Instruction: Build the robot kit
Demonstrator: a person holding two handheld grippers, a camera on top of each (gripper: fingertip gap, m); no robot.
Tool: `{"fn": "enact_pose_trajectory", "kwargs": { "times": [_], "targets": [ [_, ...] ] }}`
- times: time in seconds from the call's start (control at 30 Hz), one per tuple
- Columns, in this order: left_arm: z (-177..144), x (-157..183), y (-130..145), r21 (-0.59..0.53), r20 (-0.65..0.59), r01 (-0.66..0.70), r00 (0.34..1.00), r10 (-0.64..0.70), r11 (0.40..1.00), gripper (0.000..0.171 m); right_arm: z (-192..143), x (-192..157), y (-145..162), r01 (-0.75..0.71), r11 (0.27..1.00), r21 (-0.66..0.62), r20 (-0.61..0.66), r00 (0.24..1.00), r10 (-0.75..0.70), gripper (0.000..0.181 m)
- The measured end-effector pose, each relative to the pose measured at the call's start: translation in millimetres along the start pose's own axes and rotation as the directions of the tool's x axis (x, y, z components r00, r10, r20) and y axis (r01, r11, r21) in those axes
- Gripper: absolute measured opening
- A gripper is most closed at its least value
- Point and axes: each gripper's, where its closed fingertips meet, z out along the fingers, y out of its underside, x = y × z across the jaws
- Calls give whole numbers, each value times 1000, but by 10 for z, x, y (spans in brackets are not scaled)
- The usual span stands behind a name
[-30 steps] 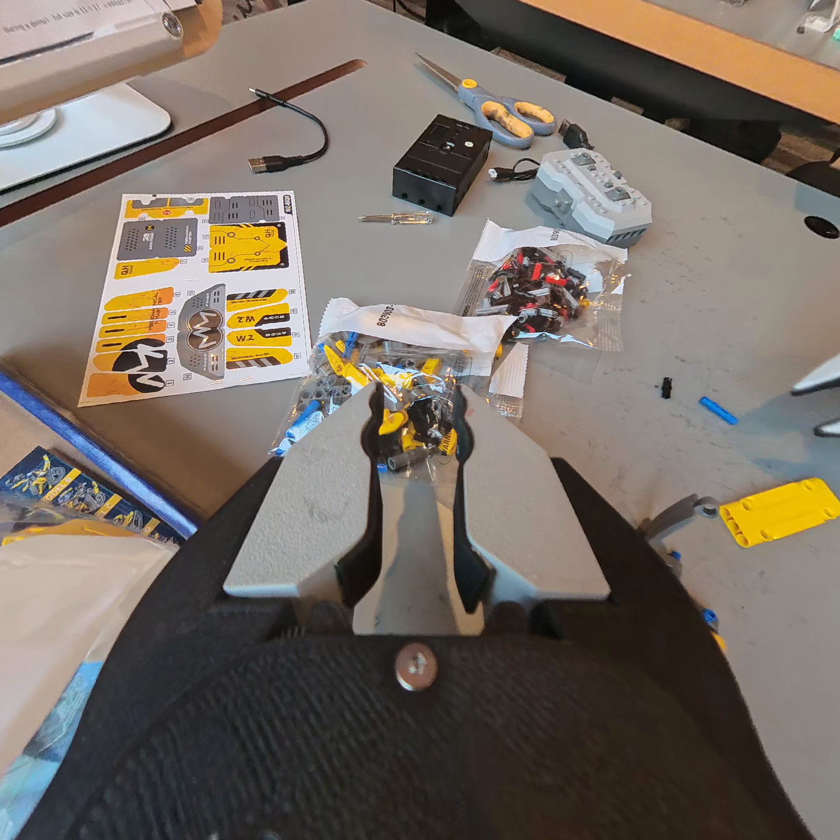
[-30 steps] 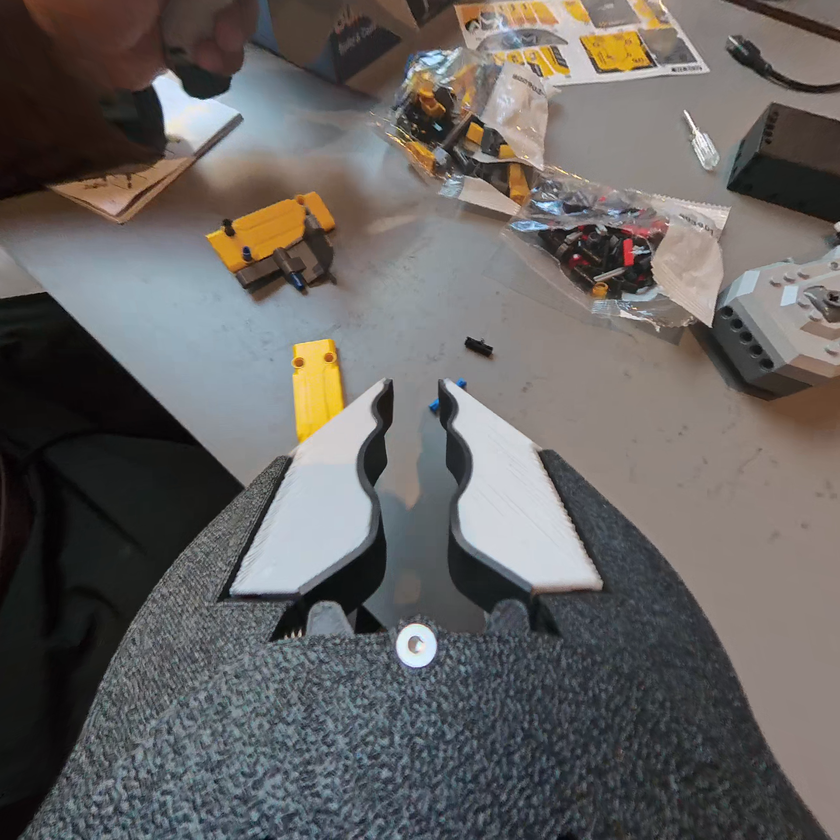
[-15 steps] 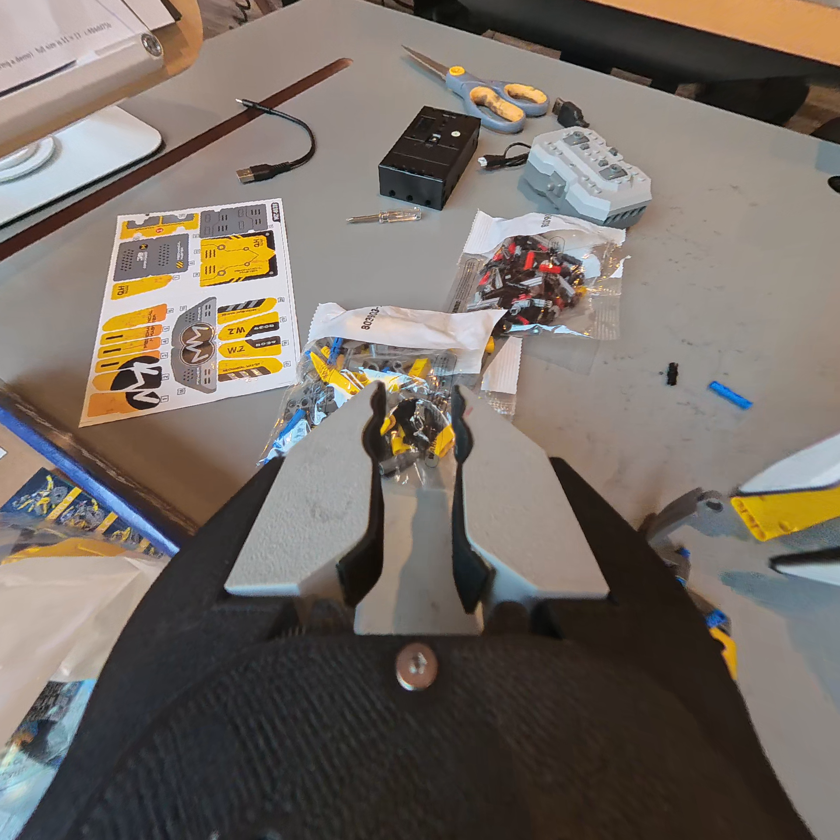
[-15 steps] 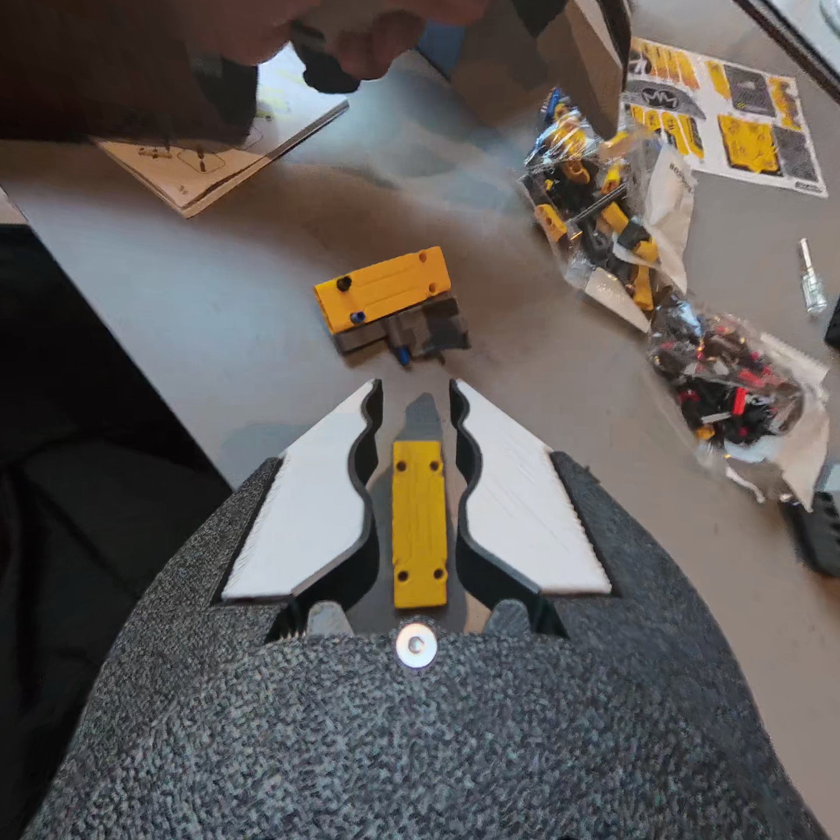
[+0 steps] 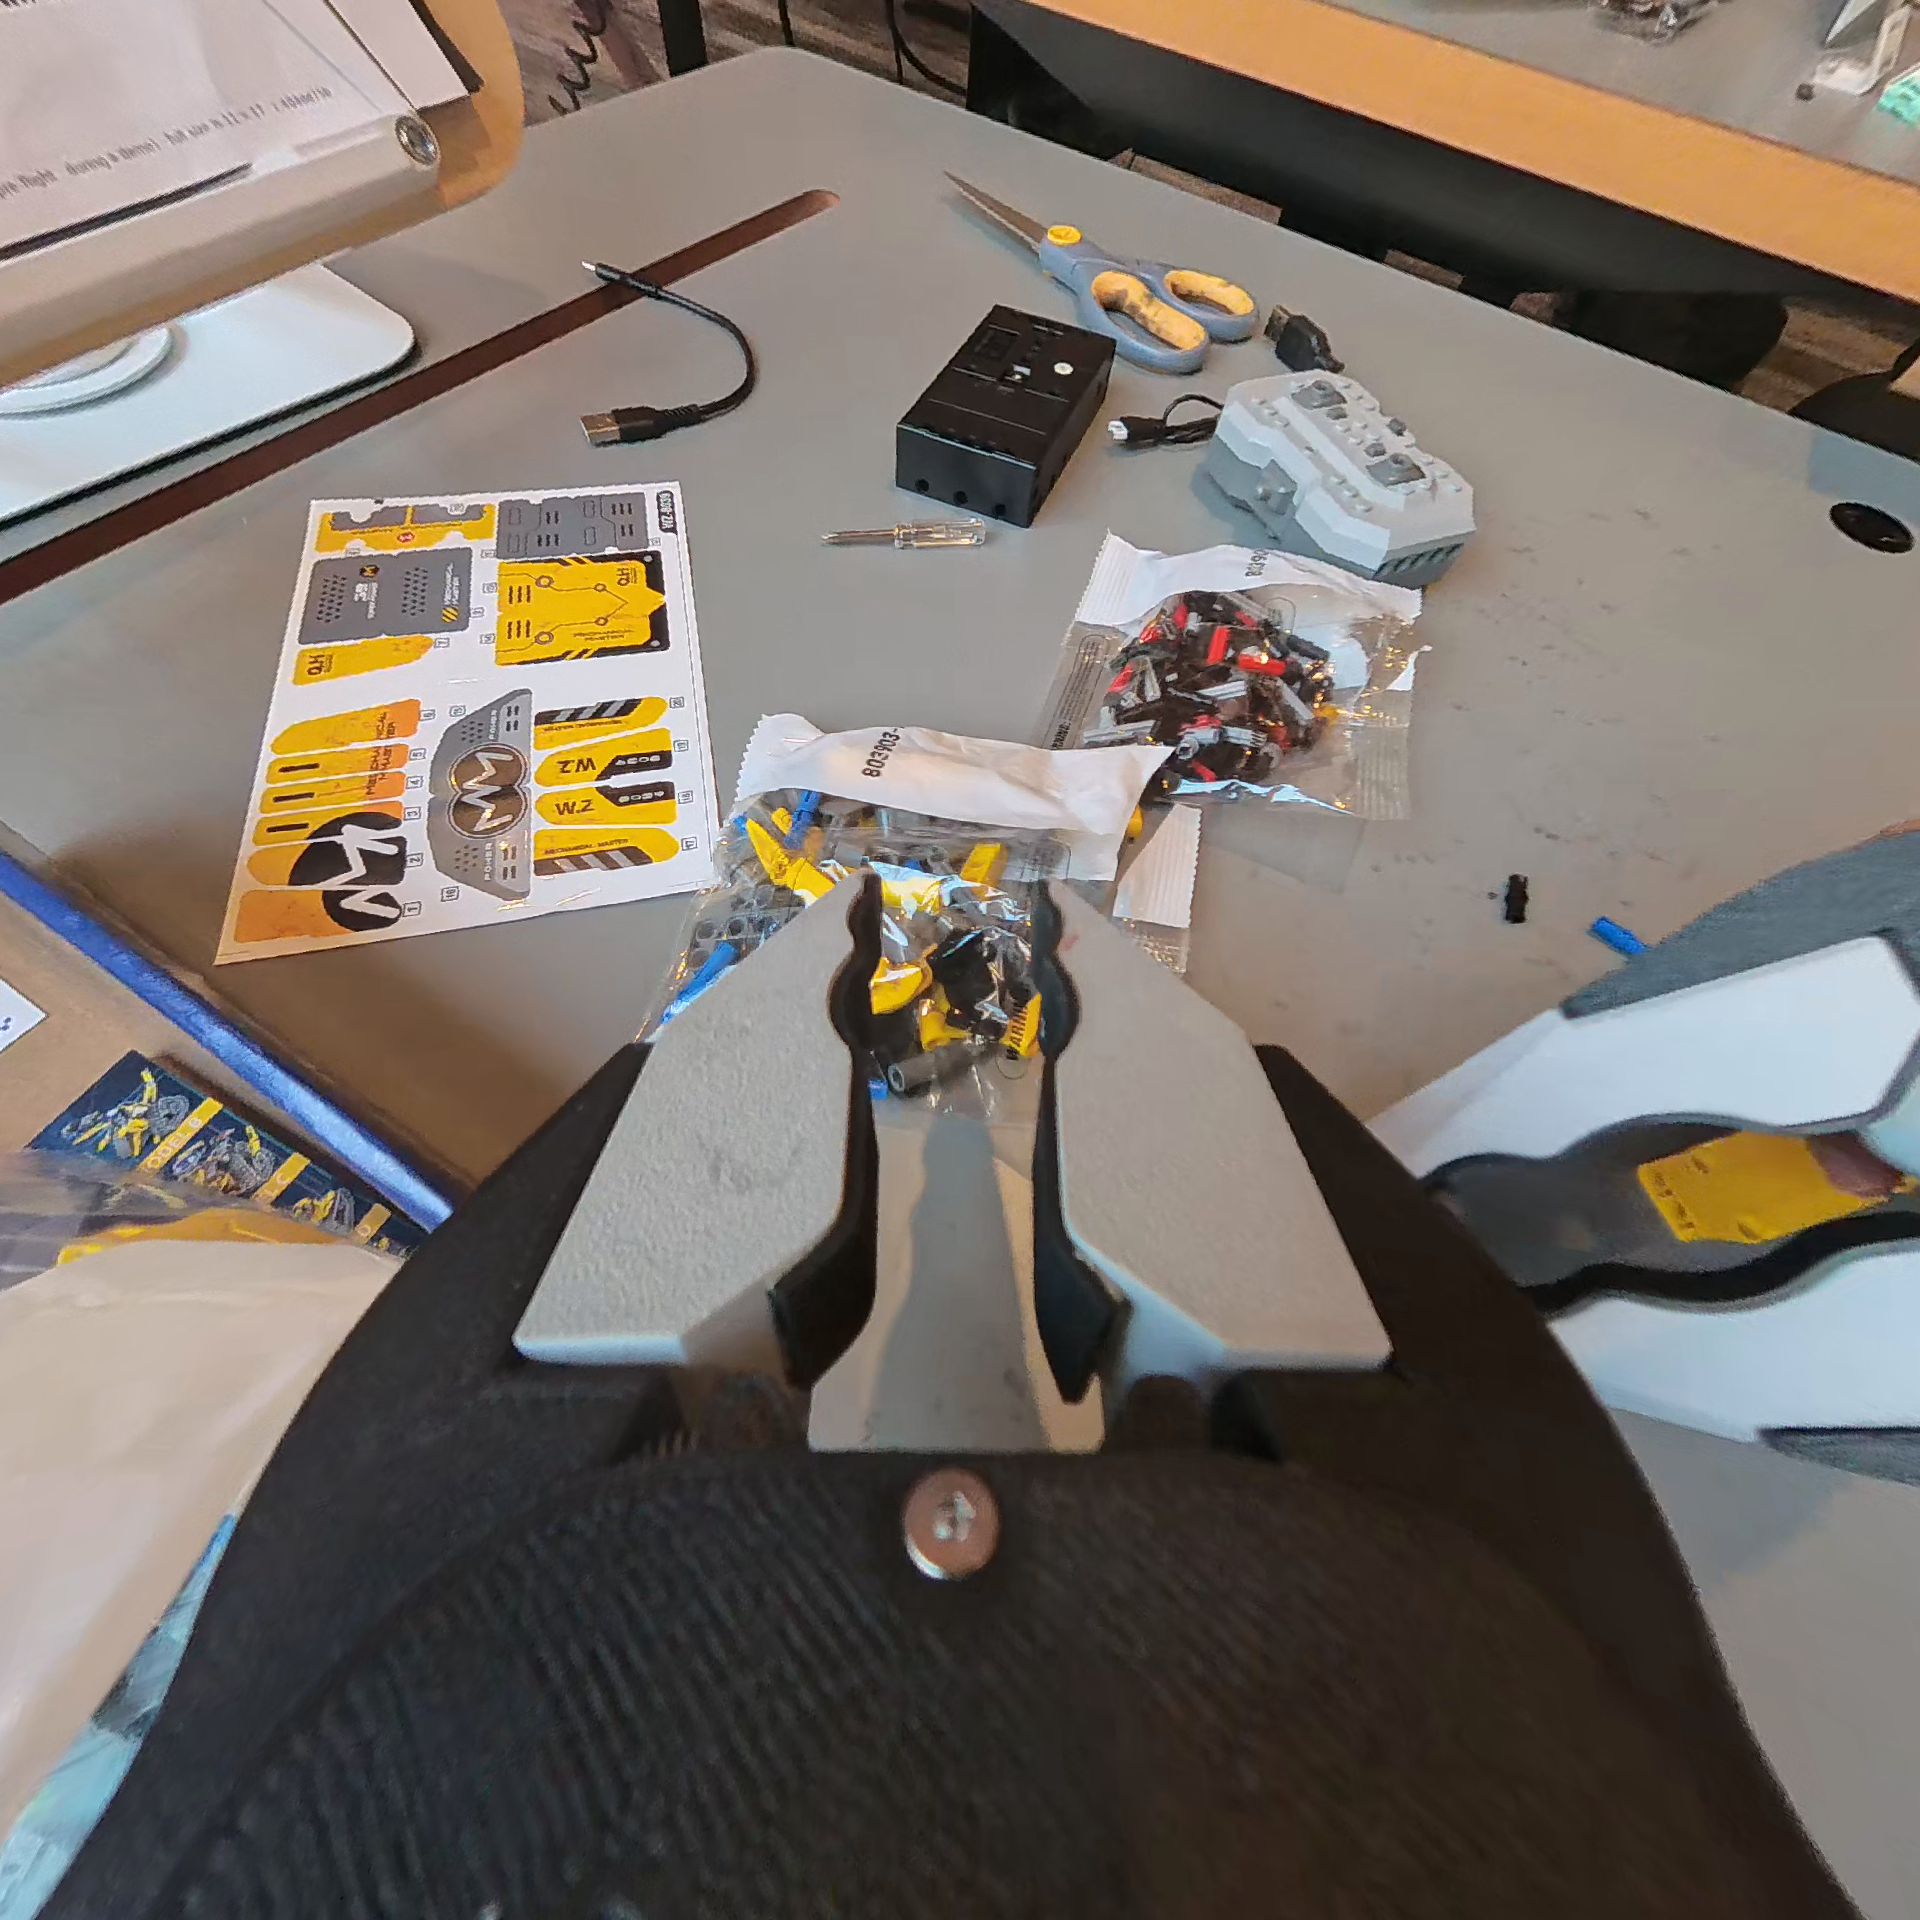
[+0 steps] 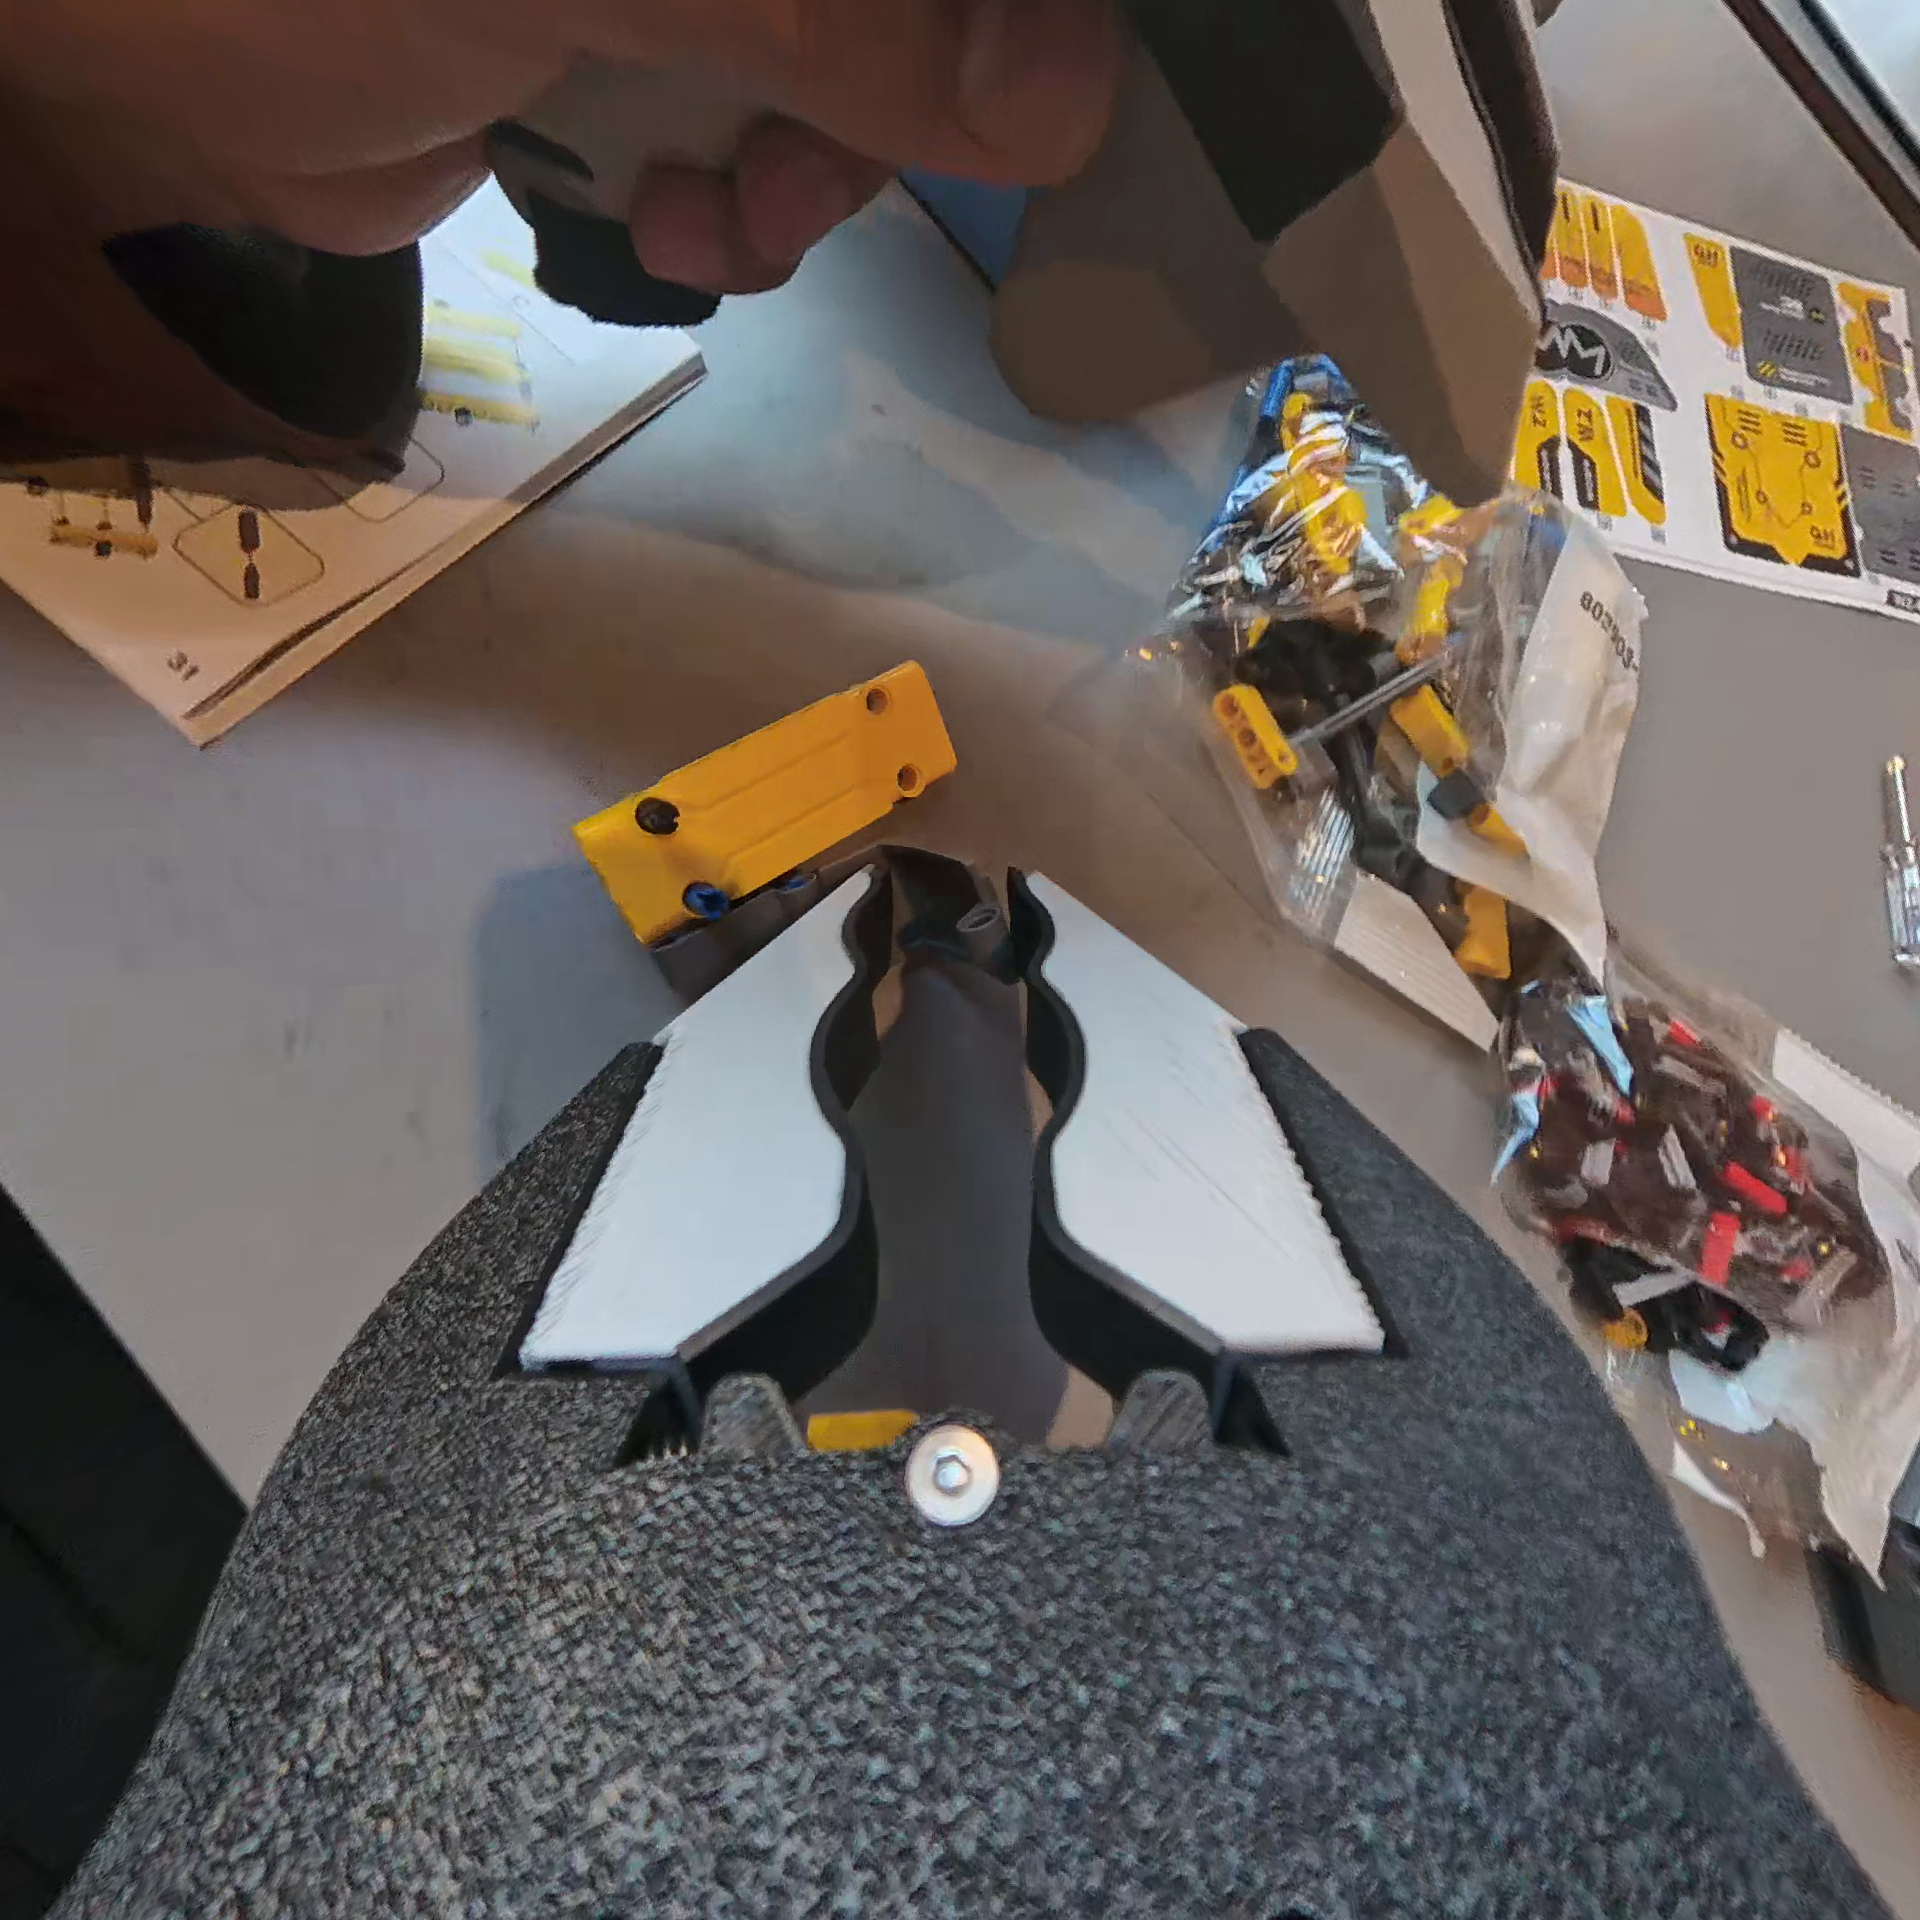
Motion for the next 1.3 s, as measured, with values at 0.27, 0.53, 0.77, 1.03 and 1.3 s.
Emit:
{"fn": "enact_pose_trajectory", "kwargs": {
  "times": [0.27,0.53,0.77,1.03,1.3],
  "targets": [
    [-53,1,-56,23,0,-1,1000,1,1000,25,159,27,-185,-8,1000,3,15,1000,8,23],
    [-100,18,-104,43,0,-10,1000,10,999,25,-441,187,76,-148,986,73,-7,989,149,25],
    [-64,90,-95,35,-4,-35,999,35,999,24,-948,225,674,-276,958,82,-69,957,282,30],
    [-52,107,-84,31,-2,-46,999,46,998,24,-917,-47,930,-226,974,35,-27,974,227,44],
    [-49,105,-82,29,-3,-45,999,45,999,24,-766,-159,931,-169,986,2,3,986,169,29]
  ]
}}
